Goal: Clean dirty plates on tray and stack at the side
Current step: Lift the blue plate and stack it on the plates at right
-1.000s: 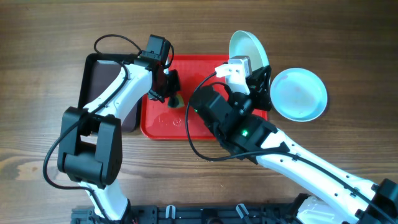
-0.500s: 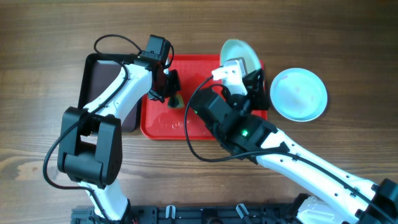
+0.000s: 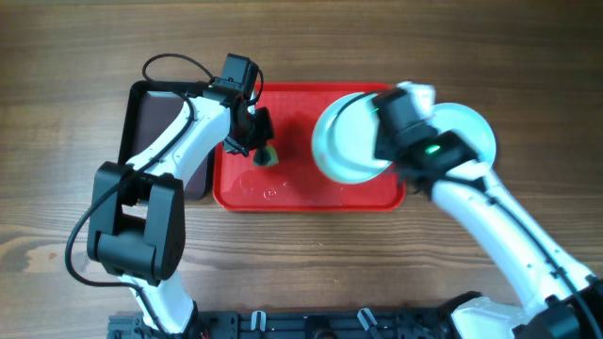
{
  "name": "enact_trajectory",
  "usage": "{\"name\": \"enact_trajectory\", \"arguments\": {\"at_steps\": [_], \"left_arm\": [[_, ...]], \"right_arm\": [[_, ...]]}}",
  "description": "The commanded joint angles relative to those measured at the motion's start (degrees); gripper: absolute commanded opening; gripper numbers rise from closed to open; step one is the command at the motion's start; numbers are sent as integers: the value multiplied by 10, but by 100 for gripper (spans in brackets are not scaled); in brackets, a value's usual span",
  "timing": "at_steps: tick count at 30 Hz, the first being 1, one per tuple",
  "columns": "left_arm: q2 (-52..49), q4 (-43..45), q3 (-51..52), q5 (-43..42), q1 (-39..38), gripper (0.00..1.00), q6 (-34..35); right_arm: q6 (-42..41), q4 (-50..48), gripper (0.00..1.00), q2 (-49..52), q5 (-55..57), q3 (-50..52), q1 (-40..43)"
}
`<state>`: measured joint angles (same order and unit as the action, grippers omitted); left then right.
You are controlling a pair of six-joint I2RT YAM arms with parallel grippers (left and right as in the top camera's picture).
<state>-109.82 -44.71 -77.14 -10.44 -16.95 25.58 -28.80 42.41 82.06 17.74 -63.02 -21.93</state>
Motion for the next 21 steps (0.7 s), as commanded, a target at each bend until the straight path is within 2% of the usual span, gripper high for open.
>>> {"name": "enact_trajectory", "arguments": {"at_steps": [1, 5, 10, 17, 21], "left_arm": [[14, -1, -7, 5, -1, 4, -12], [14, 3, -7, 5, -1, 4, -11], [14, 3, -7, 5, -1, 4, -11], [14, 2, -7, 5, -2, 4, -11], [14, 1, -7, 5, -2, 4, -11]], "right_arm": [[-19, -8, 4, -9, -154, 3, 114], [-12, -6, 4, -8, -179, 10, 224], [-12, -26, 4, -7, -178, 46, 308], [-14, -113, 4, 11, -174, 127, 372], [-14, -142, 4, 33, -174, 138, 393]]}}
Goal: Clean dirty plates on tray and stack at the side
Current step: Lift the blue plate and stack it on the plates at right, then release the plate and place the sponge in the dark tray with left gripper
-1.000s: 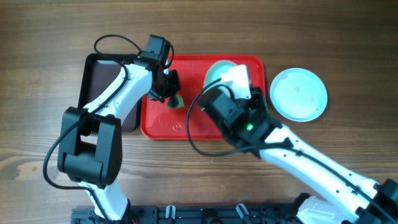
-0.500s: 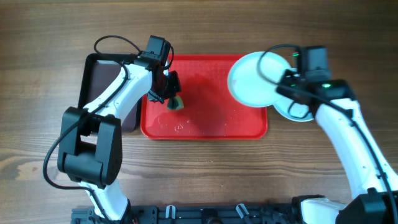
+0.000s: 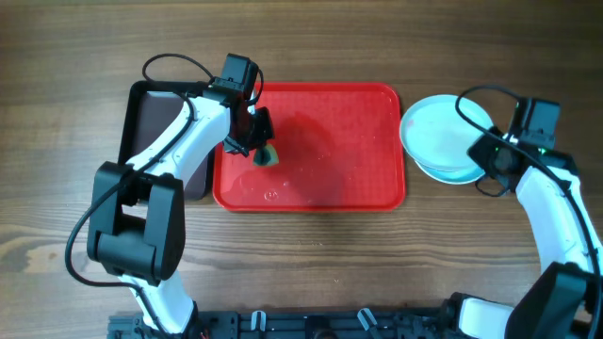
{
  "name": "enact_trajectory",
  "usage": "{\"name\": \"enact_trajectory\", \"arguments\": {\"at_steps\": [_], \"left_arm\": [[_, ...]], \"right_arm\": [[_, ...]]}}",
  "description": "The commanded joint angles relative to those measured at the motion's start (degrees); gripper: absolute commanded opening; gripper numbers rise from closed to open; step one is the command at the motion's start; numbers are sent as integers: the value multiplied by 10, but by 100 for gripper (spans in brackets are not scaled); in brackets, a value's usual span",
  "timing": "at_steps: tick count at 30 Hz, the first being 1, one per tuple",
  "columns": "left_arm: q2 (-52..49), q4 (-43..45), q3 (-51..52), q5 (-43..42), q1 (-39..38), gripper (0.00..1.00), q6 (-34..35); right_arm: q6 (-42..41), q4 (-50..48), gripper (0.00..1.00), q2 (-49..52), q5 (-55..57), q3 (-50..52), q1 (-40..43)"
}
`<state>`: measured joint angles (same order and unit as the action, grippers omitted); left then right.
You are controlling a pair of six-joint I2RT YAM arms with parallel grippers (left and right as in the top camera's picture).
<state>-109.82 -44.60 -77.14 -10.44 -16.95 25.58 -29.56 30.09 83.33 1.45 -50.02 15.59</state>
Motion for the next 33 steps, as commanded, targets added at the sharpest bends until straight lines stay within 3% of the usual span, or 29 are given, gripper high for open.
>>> {"name": "enact_trajectory", "arguments": {"at_steps": [1, 6, 8, 9, 10, 11, 15, 24, 33], "left_arm": [[14, 0, -7, 5, -3, 4, -11], [14, 2, -7, 5, -3, 4, -11], [14, 3, -7, 5, -3, 4, -11], [14, 5, -7, 5, -3, 4, -12], [14, 8, -7, 5, -3, 4, -12], [14, 10, -7, 5, -3, 4, -12], [21, 8, -16, 5, 0, 4, -14], [106, -47, -60, 19, 21, 4, -45], [141, -132, -55, 181, 94, 4, -43]], "right_arm": [[-6, -23, 4, 27, -12, 8, 21], [-6, -22, 7, 48, -14, 9, 23], [-6, -22, 22, 51, -22, 9, 23], [-6, -22, 42, 51, -30, 9, 23], [-6, -22, 52, 48, -49, 7, 23], [-5, -22, 55, 46, -68, 5, 23], [-2, 1, 57, 22, -121, -18, 23], [96, 86, 59, -45, -214, -99, -17], [99, 71, 62, -33, -187, -95, -157]]}}
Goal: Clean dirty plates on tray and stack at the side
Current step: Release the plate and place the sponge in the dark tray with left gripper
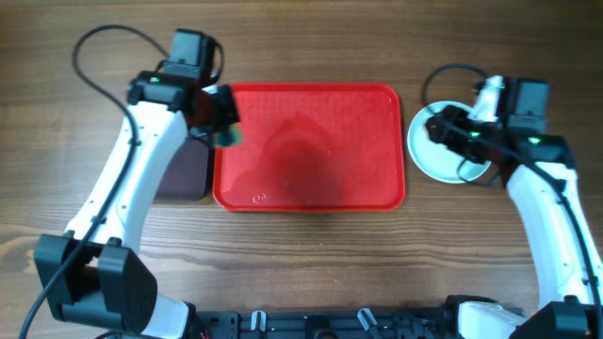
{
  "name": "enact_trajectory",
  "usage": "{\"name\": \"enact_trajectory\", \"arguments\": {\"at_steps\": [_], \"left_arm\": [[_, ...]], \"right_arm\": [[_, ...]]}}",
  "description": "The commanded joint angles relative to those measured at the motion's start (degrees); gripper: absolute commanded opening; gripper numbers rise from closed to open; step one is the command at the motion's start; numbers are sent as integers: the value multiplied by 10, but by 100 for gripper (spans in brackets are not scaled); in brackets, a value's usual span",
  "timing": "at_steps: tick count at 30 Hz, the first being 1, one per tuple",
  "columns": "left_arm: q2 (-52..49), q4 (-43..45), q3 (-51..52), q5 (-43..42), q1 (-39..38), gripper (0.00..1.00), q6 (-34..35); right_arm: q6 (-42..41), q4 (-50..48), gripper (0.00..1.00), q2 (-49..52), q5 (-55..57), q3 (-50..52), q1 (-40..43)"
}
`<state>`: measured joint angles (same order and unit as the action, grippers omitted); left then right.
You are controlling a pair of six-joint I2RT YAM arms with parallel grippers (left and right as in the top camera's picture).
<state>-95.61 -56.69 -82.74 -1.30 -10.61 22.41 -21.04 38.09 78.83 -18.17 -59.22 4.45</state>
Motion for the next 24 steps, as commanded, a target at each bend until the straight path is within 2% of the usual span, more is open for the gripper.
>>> {"name": "enact_trajectory", "arguments": {"at_steps": [1, 8, 14, 15, 17, 23, 24], "left_arm": [[-2, -6, 9, 97, 44, 4, -12], [-2, 79, 83, 100, 99, 4, -12], [-2, 202, 180, 100, 127, 4, -13], [-2, 225, 198, 99, 127, 5, -13], [-2, 282, 248, 99, 127, 14, -12], [-2, 337, 308, 99, 127, 21, -12], [-2, 337, 311, 99, 127, 28, -12]], "right_arm": [[13, -13, 62, 18, 23, -3, -65], [-12, -19, 64, 63, 48, -3, -124], [-14, -19, 63, 86, 48, -3, -135], [-14, -20, 63, 87, 49, -3, -135], [-14, -25, 63, 87, 48, -3, -135], [-14, -25, 63, 87, 48, -3, -135], [-14, -25, 63, 87, 48, -3, -135]]}}
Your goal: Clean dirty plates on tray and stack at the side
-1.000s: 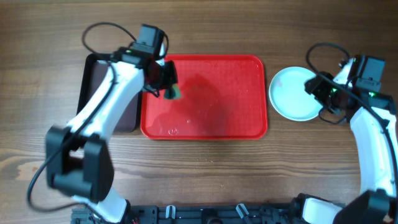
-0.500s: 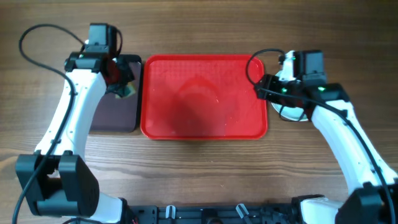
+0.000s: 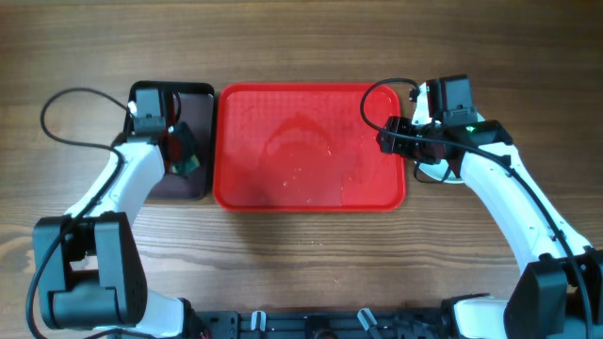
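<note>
The red tray [image 3: 309, 193] lies in the middle of the table with only wet smears on it and no plate. Under my right arm I can make out just a white sliver of the stacked plates [image 3: 426, 172], to the right of the tray. My right gripper [image 3: 386, 139] hovers at the tray's right edge, open and holding nothing. A green sponge [image 3: 189, 163] is in my left gripper [image 3: 181, 153], which is shut on it over the dark tray [image 3: 193, 94] at the left.
The dark tray sits flush against the red tray's left edge. A black cable [image 3: 57, 113] loops out to the left of my left arm, and another arcs over the red tray's top right corner. Bare wooden table surrounds both trays.
My left gripper has moved the sponge from the red tray's left edge to over the dark tray. My right gripper has shifted left from above the plate stack to the red tray's right edge.
At first my right gripper held a white plate over the red tray while my left kept the sponge on the tray. Then the plate was on the stack to the right. Then both arms had drawn back, and now the sponge is over the dark tray.
</note>
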{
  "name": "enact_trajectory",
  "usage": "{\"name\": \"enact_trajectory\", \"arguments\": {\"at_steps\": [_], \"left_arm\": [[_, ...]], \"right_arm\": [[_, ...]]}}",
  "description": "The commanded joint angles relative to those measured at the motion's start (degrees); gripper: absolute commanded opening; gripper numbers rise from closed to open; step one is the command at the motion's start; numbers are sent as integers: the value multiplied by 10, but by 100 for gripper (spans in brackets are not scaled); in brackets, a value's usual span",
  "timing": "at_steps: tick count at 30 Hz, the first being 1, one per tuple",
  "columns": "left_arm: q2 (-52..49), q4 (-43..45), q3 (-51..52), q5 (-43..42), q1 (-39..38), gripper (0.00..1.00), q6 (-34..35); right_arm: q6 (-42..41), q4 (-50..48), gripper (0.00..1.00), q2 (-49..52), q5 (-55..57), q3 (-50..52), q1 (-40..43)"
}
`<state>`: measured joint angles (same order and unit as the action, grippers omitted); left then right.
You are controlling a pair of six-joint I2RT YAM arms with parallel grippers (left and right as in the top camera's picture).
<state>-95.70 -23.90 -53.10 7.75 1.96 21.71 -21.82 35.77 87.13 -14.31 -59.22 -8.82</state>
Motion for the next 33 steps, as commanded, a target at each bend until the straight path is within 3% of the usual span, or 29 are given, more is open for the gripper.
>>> {"name": "enact_trajectory", "arguments": {"at_steps": [1, 4, 5, 6, 15, 19, 25, 33], "left_arm": [[-1, 8, 14, 9, 2, 37, -5], [-1, 15, 14, 9, 2, 75, -5], [-1, 17, 13, 9, 2, 96, -5], [0, 14, 9, 9, 2, 100, -5], [76, -150, -126, 4, 1, 100, -5], [152, -232, -178, -65, 1, 100, -29], [234, -286, -179, -233, -12, 100, -136], [253, -313, -178, -236, -34, 100, -138]], "right_arm": [[-7, -2, 63, 4, 10, -3, -2], [-5, -11, 63, 4, 12, -3, -2], [-3, -16, 63, 3, 14, -5, -2], [5, -19, 64, 3, 14, -8, -2], [38, 56, 67, -37, 14, -116, -2], [43, 93, 68, -81, 14, -142, -2], [97, 130, 68, -145, 14, -142, -2], [126, 215, 71, -252, 18, -142, -2]]}}
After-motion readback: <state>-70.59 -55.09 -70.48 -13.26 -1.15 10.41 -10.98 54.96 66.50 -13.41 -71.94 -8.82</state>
